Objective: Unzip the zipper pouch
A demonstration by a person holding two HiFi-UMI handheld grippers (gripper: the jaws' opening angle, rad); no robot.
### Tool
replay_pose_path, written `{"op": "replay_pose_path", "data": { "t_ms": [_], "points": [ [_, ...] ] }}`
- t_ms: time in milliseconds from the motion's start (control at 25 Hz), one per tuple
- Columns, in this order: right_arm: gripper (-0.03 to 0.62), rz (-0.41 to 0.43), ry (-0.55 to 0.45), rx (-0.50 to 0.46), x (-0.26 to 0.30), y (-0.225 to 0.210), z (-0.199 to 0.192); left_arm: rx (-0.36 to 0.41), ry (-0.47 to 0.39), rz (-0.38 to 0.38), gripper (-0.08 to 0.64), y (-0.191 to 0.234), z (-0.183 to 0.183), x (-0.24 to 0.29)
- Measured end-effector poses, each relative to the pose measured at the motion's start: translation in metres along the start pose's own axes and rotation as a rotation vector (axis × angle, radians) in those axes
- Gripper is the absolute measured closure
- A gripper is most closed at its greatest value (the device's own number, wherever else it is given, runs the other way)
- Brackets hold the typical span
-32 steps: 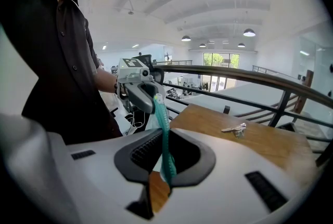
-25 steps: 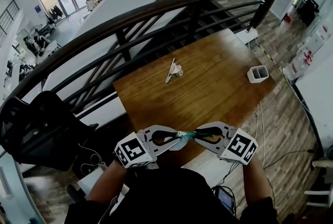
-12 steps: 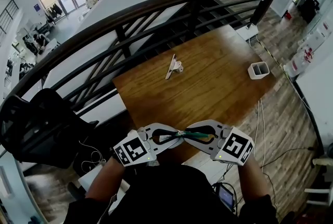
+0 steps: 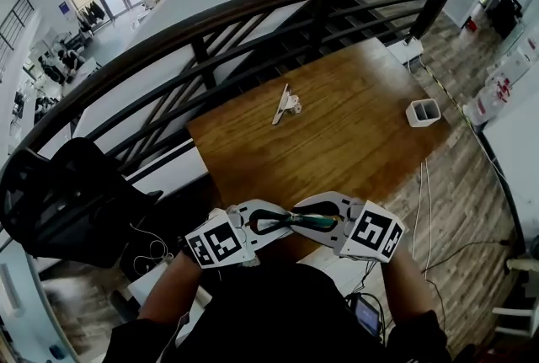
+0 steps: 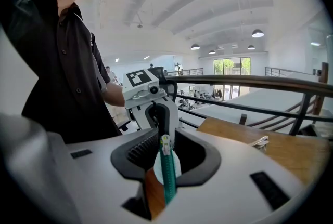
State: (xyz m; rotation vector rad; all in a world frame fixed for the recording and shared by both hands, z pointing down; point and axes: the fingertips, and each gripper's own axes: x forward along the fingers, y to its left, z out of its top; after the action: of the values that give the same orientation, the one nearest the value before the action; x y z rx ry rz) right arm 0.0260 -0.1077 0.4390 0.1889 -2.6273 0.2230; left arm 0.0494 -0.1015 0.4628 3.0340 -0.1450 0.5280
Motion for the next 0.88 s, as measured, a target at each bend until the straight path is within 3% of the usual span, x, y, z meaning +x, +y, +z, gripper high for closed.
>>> {"op": "replay_pose_path", "data": {
  "t_ms": [320, 520, 680, 880],
  "points": [
    [0.548, 0.002, 0.035, -0.035, -0.002, 0.003, -0.006, 0.007, 0.029, 0.004, 0.528, -0.001, -0.006, 0.004],
    [0.551, -0.055, -0.003, -0.012, -0.012, -0.006, -0.009, 0.007, 0.031, 0.035, 0.528, 0.004, -0.01, 0.003],
    [0.554, -0.119, -0.096, 0.111, -0.02, -0.015, -0.011, 0.005, 0.007, 0.075, 0.528, 0.011, -0.006, 0.001],
    [0.56, -0.153, -0.153, 0.266, -0.016, -0.02, -0.013, 0.041, 0.044, 0.088, 0.528, 0.014, -0.011, 0.004]
  ]
}}
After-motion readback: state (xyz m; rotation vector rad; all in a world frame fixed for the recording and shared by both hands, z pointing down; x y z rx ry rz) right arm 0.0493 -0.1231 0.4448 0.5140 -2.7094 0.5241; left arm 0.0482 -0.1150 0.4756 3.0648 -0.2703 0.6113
